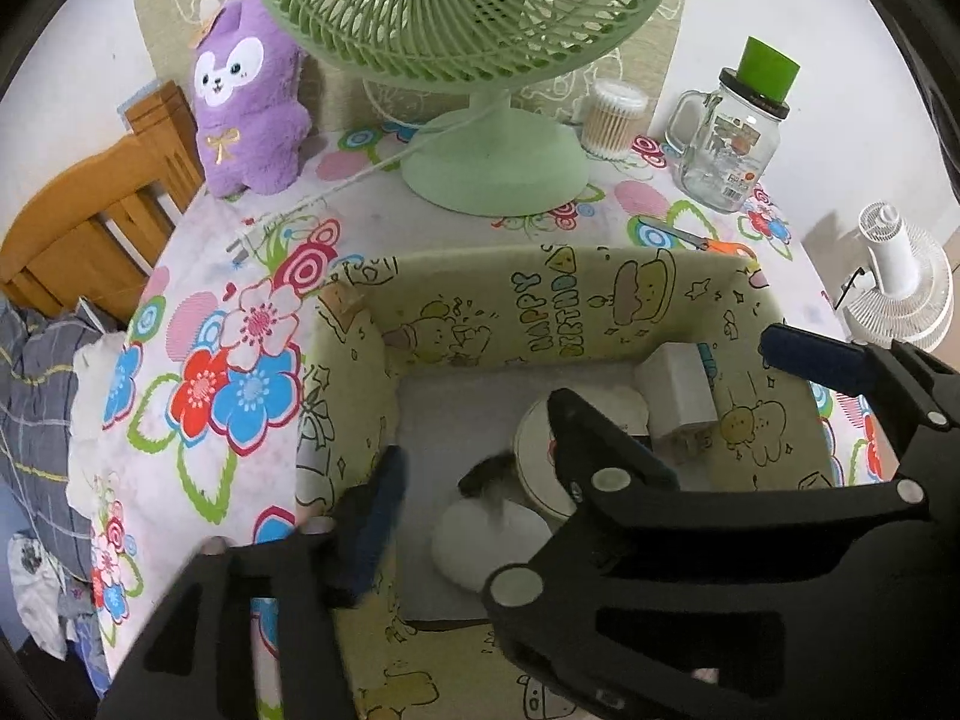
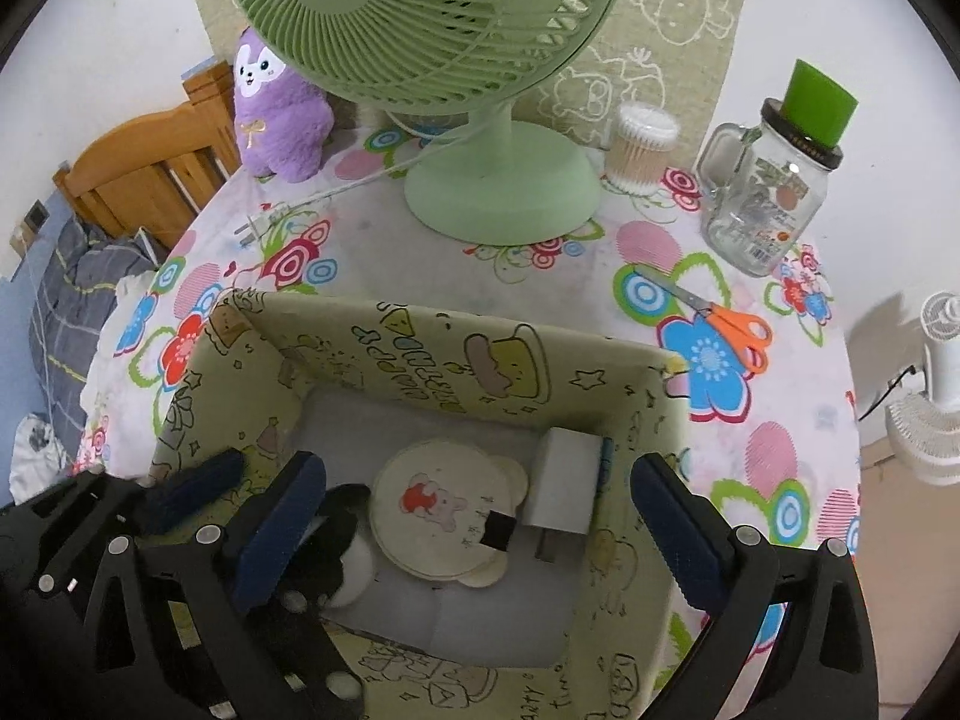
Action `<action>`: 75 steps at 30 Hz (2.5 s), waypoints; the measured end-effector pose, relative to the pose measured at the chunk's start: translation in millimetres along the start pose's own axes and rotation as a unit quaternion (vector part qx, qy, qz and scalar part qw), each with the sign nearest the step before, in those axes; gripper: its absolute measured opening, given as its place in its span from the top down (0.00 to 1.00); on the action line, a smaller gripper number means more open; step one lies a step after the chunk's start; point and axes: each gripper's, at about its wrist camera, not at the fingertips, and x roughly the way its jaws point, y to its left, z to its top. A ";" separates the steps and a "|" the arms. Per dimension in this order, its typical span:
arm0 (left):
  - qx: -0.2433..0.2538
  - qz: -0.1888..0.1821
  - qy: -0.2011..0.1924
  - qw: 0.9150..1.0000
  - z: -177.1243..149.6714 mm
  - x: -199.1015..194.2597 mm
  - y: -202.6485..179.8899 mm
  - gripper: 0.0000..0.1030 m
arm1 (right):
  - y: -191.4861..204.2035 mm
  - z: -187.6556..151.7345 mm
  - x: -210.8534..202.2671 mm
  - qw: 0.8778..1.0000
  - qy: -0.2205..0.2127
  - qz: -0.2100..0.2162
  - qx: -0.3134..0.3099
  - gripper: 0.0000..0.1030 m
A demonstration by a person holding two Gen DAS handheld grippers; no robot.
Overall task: Organize rigid objects
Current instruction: 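Open both grippers to drop the key and coaster into the box, then withdraw both tools from the box toward the remote and floss box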
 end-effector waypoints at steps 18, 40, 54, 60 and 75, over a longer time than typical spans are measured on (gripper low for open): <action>0.036 0.003 -0.023 0.999 -15.7 -34.1 -8.7 0.17 | 2.3 -21.3 -40.2 0.999 -0.023 -0.012 0.021 0.00; 0.053 -0.006 -0.057 0.997 -45.4 -87.3 -15.5 0.17 | 13.4 -52.0 -98.3 0.998 -0.050 -0.032 0.036 0.00; 0.064 -0.007 -0.069 0.996 -66.8 -110.5 -12.3 0.17 | 25.5 -74.5 -121.8 0.997 -0.057 -0.036 0.048 0.00; 0.068 -0.009 -0.073 0.995 -77.6 -118.7 -9.8 0.17 | 33.5 -86.8 -130.4 0.996 -0.061 -0.041 0.054 0.00; 0.081 -0.020 -0.068 0.994 -105.6 -126.6 -3.8 0.17 | 47.2 -115.9 -138.2 0.995 -0.052 -0.050 0.066 0.00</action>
